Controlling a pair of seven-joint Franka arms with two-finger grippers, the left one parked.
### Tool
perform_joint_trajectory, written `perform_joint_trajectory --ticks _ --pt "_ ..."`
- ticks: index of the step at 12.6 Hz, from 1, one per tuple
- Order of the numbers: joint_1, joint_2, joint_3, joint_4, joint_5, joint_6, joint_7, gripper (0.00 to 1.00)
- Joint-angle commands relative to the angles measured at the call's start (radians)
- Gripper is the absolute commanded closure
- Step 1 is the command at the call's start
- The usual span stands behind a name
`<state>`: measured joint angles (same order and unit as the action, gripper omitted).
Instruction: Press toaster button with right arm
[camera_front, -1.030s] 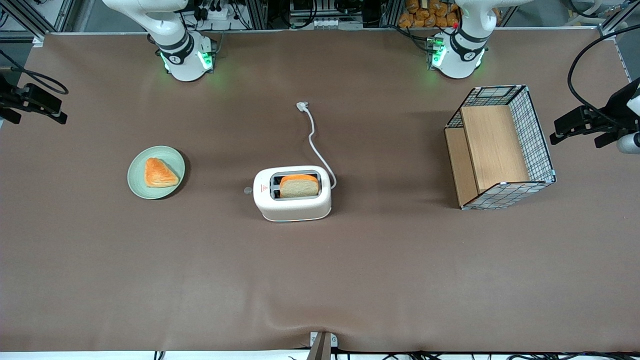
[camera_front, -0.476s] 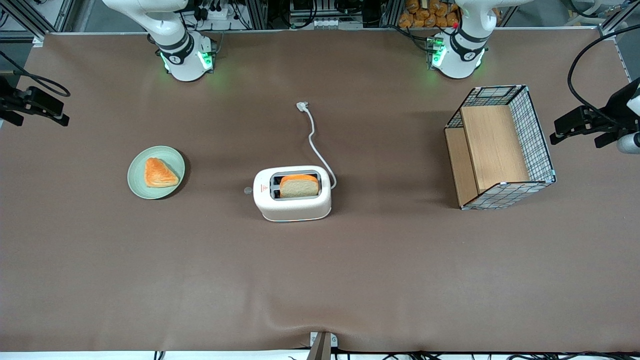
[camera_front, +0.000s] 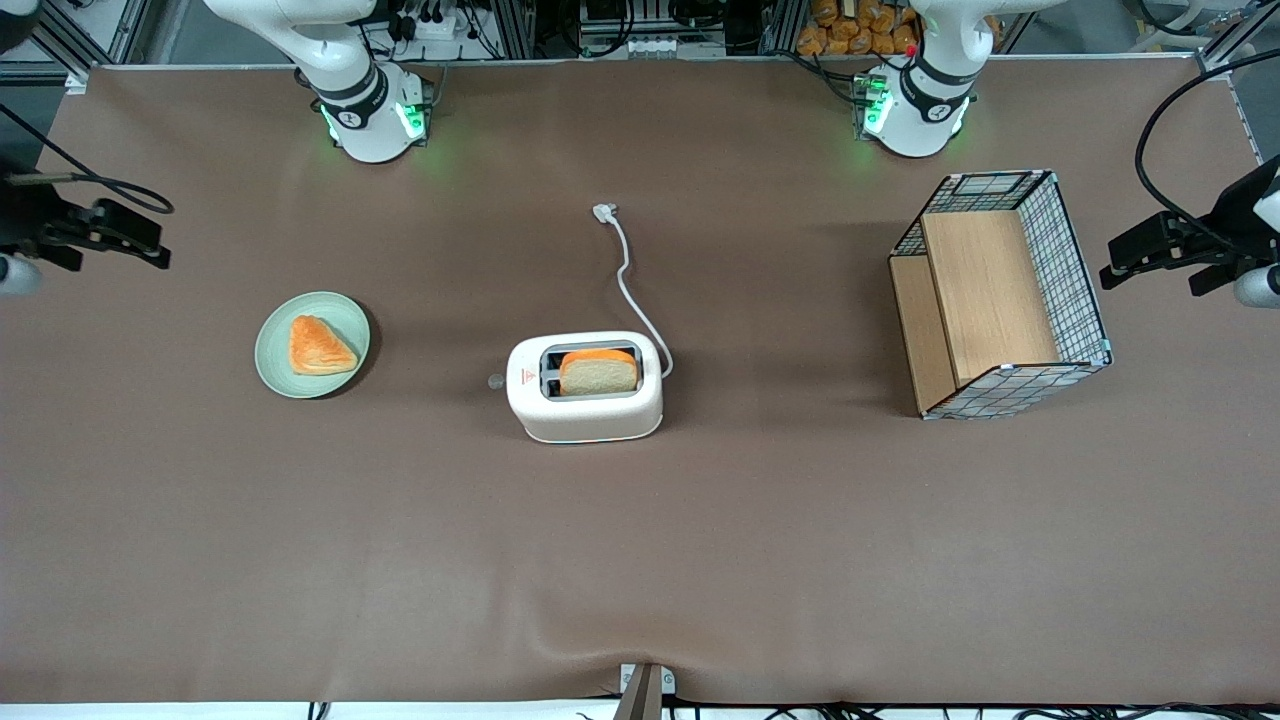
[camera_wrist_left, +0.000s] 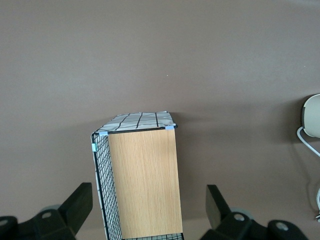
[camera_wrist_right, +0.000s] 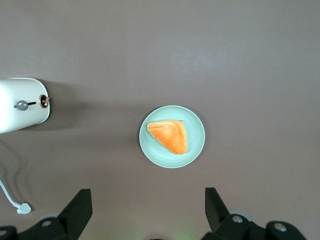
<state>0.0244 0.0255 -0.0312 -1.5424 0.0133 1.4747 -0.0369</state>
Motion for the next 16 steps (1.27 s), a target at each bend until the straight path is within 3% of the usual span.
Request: perform_joint_trajectory --ticks 1,2,3,7,10,16 --pt "0.011 0.056 -0.004 0.011 0.072 -0.008 -0.012 0.00" --pt "0.005 0.080 -0.009 0.008 0.126 -0.011 -0.012 0.00" --pt "-0.007 0.108 -0.009 0.008 0.169 -0.010 -0.011 0.09" --pt "0.006 0.215 -0.007 0.008 0.259 0.018 -0.014 0.69" --pt "0.020 0.261 -0.006 -0.024 0.349 0.058 -0.014 1.00" --pt "0.137 0.341 -0.006 -0.094 0.491 0.237 -0.009 1.00"
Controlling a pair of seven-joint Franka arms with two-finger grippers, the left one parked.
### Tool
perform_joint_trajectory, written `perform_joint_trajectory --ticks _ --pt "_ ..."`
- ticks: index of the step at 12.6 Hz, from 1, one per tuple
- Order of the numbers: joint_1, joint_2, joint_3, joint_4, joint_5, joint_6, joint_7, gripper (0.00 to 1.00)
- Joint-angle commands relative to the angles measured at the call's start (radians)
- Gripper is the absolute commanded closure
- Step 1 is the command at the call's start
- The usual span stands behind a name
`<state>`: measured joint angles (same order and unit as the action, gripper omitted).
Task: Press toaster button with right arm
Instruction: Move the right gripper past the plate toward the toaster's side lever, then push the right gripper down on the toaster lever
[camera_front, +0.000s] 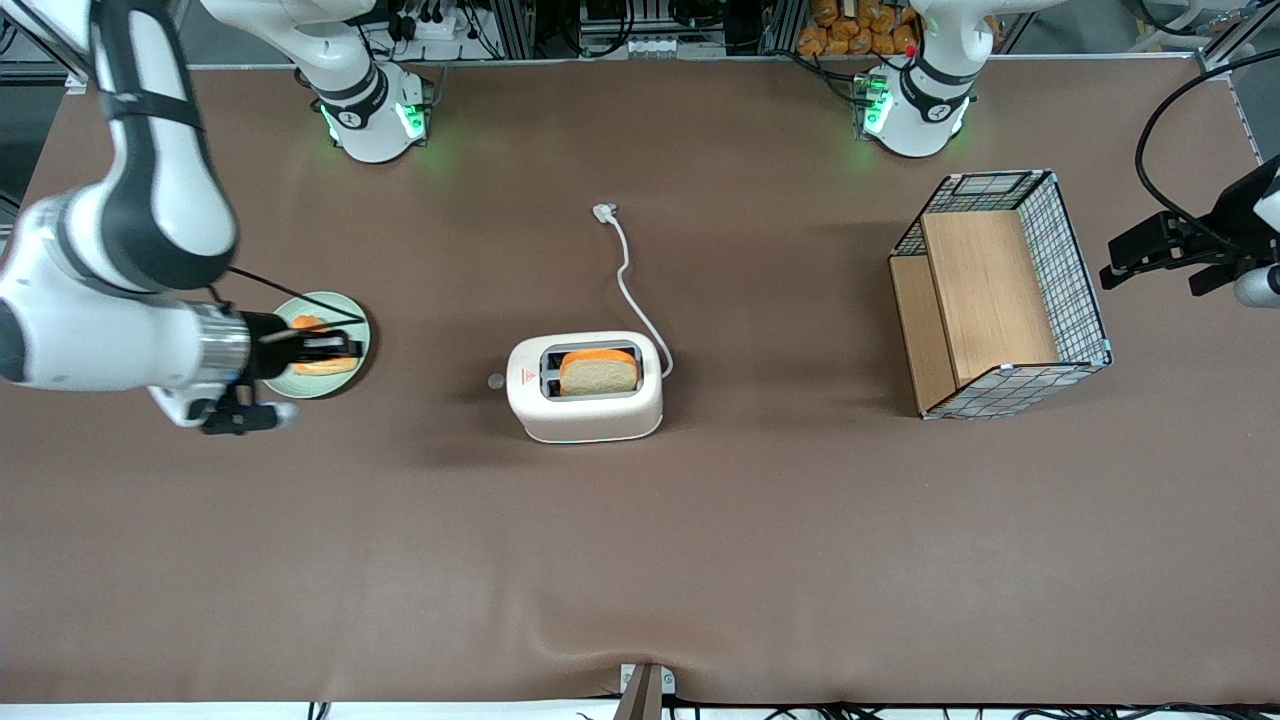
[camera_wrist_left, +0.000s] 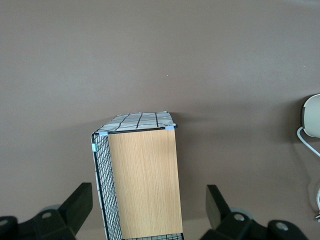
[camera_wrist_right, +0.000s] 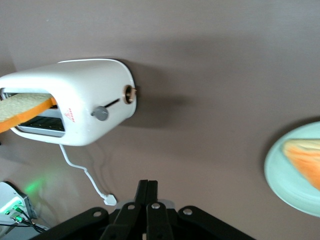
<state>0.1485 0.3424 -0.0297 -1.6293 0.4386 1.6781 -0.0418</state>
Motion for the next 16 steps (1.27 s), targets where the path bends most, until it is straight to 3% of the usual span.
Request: perform_joint_trajectory --ticks 1,7,9,16 --pt "0.016 0.049 -0.007 -0.009 0.096 0.052 -0.004 1.00" --pt "0.094 0.084 -0.007 -0.080 0.176 0.207 0.000 1.00" --pt "0.106 0.098 -0.007 -0.081 0.239 0.224 -0.001 1.00" --pt "0.154 0.127 -0.007 -0.084 0.250 0.284 0.003 1.00"
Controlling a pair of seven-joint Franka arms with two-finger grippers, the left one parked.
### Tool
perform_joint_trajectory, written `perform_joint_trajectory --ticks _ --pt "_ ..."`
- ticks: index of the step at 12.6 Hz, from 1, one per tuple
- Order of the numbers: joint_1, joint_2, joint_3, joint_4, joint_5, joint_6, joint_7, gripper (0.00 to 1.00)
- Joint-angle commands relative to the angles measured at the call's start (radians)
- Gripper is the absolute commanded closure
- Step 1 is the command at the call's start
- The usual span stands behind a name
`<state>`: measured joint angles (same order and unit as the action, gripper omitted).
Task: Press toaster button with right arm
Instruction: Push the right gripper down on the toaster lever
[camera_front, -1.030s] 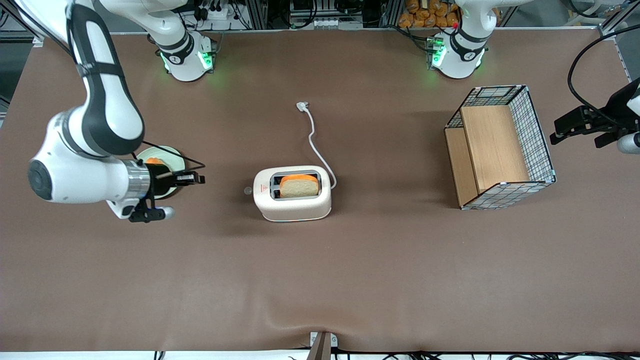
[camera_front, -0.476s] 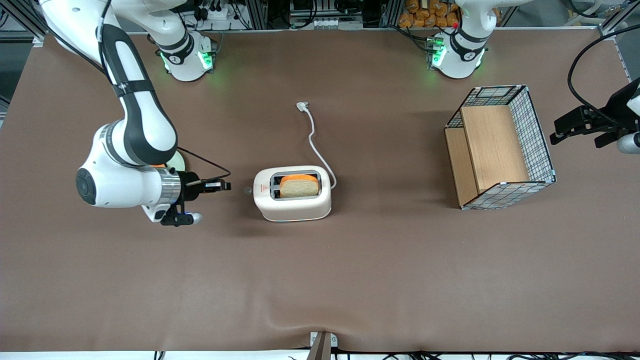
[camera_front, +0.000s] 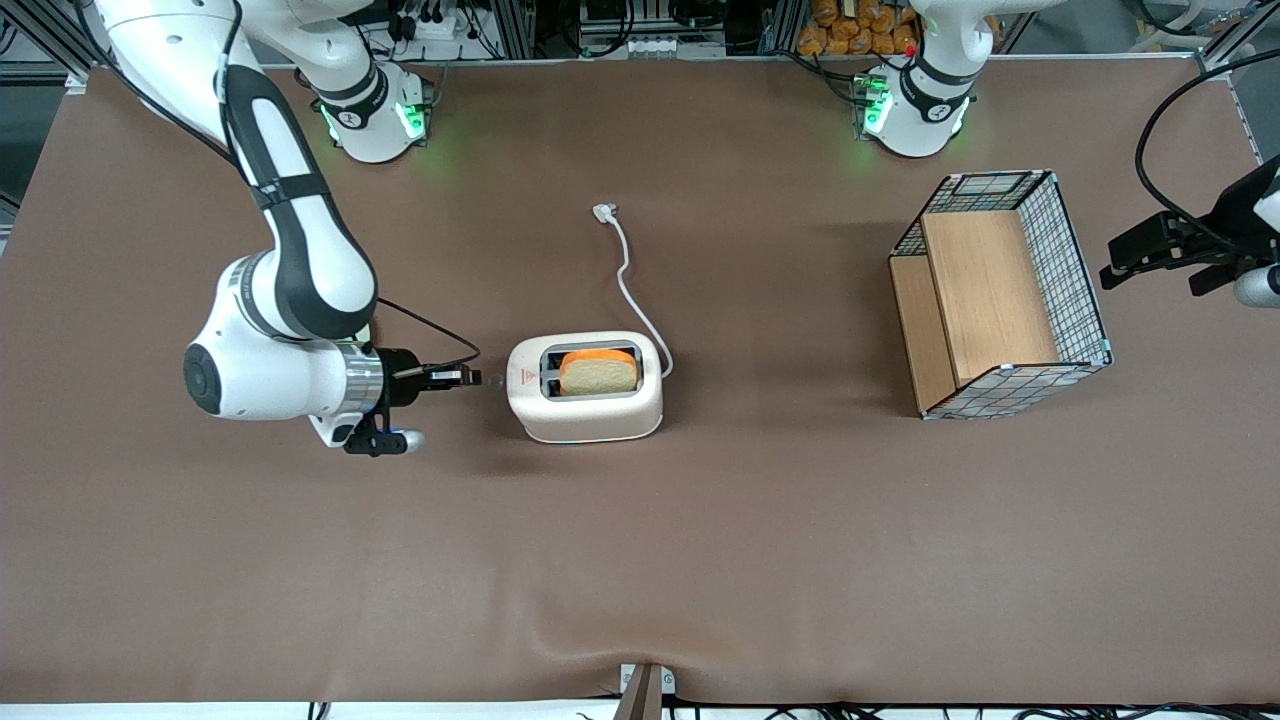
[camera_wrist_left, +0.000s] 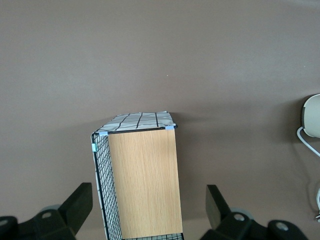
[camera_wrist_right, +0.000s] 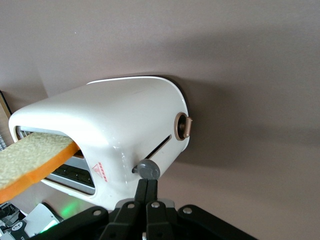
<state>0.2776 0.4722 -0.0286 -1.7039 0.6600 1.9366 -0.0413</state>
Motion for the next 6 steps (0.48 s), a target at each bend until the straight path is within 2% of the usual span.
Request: perform_joint_trajectory --ticks 1,6 --pt "0.025 -0.001 -0.008 -0.011 0.029 0.028 0.004 1.00" --pt "0.029 0.009 -0.008 -0.025 0.026 0.058 0.003 1.00"
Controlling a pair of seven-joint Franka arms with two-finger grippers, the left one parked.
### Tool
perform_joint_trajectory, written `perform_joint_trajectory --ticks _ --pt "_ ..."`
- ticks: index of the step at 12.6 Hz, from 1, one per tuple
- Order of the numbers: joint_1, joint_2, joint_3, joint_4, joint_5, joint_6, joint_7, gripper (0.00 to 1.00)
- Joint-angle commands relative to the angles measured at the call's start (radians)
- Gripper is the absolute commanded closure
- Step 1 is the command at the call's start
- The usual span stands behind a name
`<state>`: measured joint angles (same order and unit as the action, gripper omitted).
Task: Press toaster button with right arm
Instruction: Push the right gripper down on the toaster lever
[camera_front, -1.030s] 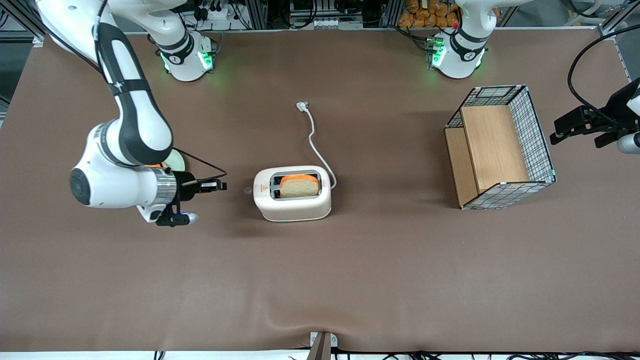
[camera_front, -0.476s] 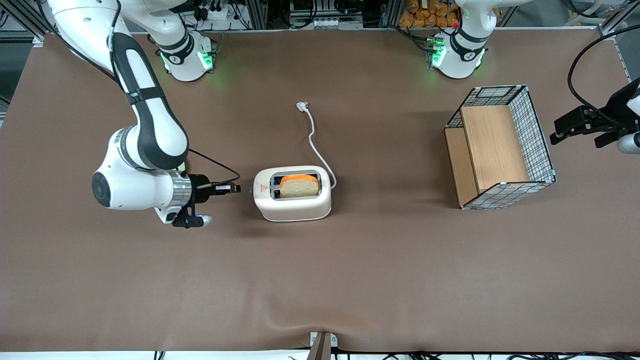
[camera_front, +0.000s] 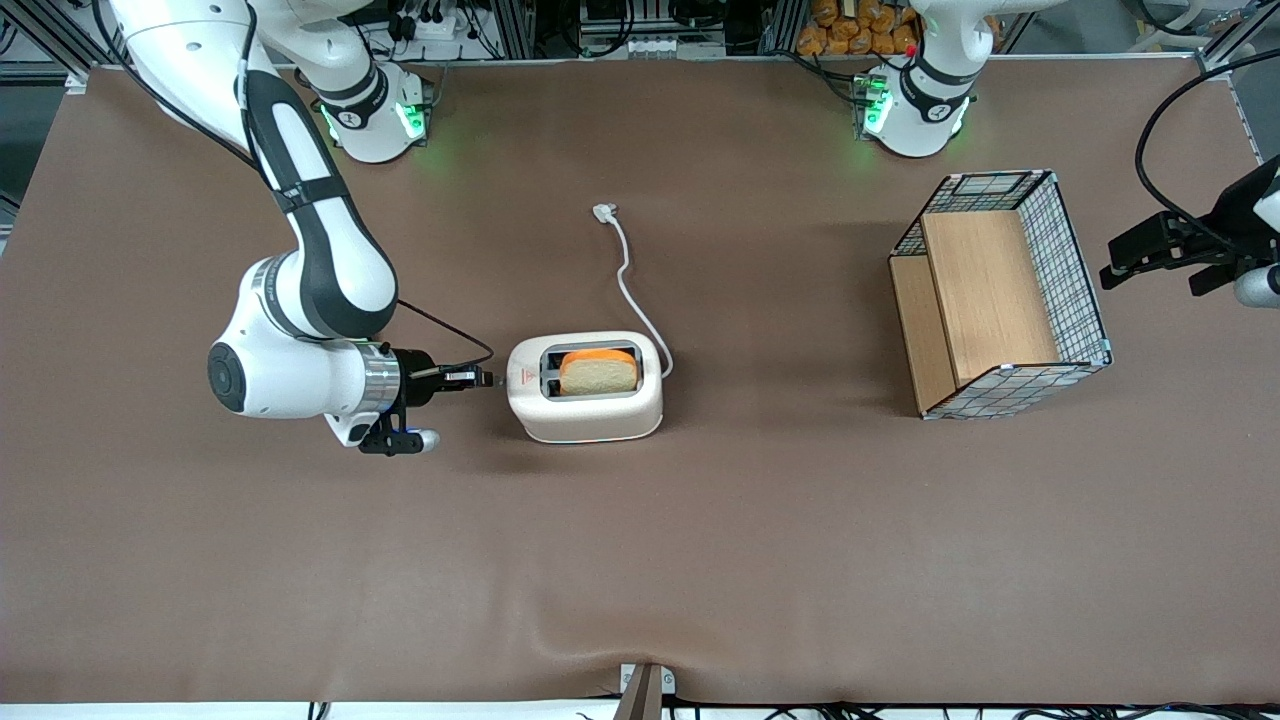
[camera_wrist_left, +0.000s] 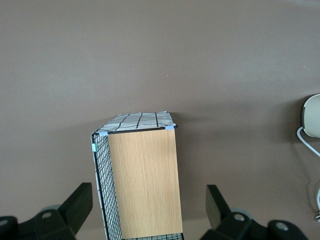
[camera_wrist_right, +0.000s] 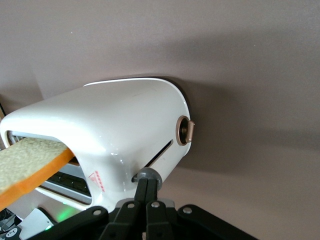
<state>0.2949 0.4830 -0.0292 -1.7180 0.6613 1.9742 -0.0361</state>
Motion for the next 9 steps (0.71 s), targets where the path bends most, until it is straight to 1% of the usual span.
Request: perform_joint_trajectory --ticks 1,9 --pt "0.015 0.003 -0.008 -0.011 0.027 0.025 -0.002 1.00" --pt "0.032 0.035 -0.008 -0.020 0.024 0.080 -0.011 1.00"
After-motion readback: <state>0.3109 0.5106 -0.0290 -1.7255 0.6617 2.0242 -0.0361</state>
